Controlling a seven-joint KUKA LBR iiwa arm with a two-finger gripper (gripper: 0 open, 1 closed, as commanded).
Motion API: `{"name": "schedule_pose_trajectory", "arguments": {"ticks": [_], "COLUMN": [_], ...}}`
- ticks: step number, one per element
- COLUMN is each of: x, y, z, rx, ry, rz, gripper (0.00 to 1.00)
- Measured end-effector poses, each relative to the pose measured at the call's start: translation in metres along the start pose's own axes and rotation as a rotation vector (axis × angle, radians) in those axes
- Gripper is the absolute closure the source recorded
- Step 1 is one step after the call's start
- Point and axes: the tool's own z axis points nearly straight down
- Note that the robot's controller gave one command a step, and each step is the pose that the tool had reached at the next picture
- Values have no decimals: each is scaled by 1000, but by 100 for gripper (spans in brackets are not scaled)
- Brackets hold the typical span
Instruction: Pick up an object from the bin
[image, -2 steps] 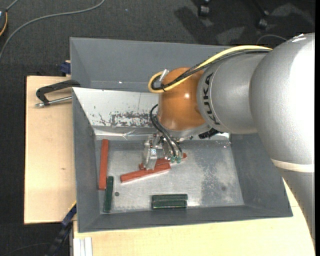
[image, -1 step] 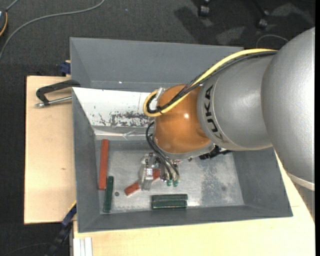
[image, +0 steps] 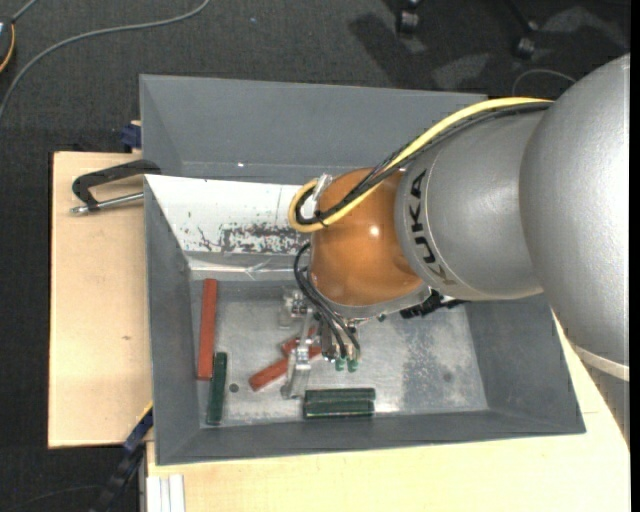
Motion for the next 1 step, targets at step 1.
{"name": "schedule_pose_trajectory", "arguments": {"ticks": [1], "x": [-11], "y": [-1], "z": [56], "rx": [1], "ry": [3], "rz": [-442], "gripper": [0]}}
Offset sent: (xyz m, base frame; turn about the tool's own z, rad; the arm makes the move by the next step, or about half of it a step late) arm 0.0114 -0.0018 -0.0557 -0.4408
